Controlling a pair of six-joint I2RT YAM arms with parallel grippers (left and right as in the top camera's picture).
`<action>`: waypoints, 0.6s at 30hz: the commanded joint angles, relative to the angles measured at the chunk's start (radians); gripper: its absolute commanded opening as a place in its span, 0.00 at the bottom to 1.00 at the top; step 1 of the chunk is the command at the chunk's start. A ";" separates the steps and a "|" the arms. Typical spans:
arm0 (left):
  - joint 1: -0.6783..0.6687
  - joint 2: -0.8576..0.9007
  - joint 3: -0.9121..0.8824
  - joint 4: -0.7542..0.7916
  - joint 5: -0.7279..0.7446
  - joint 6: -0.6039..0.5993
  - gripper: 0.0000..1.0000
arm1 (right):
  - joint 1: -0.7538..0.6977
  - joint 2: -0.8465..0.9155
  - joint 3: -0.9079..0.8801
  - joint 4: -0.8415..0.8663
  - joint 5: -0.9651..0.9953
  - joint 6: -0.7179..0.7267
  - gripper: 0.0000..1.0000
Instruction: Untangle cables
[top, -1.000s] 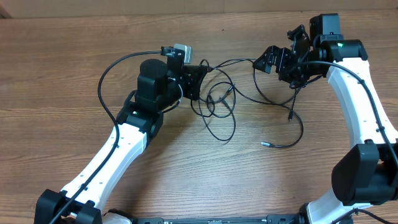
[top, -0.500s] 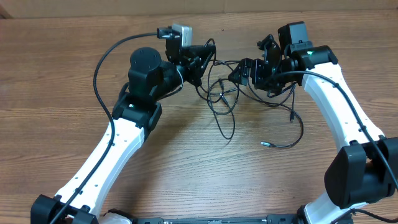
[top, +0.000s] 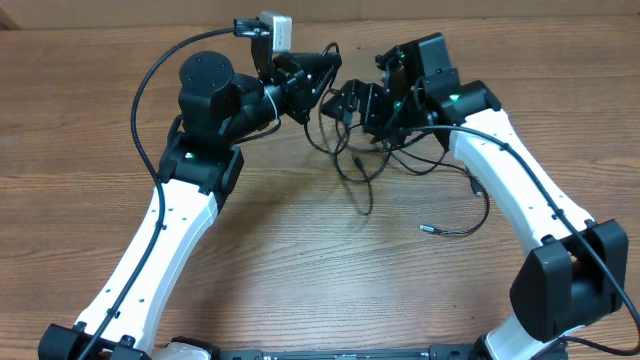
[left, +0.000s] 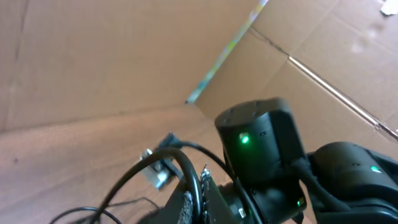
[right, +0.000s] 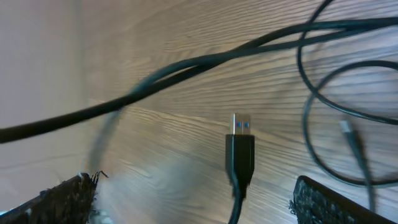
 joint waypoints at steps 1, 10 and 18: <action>0.023 -0.024 0.027 -0.016 0.022 -0.004 0.04 | 0.003 -0.001 -0.007 0.013 -0.005 0.160 1.00; 0.063 -0.025 0.027 0.050 0.022 -0.074 0.04 | 0.039 0.001 -0.011 0.061 0.031 0.250 1.00; 0.063 -0.031 0.028 0.163 0.071 -0.276 0.04 | 0.104 0.002 -0.031 0.102 0.402 0.447 0.68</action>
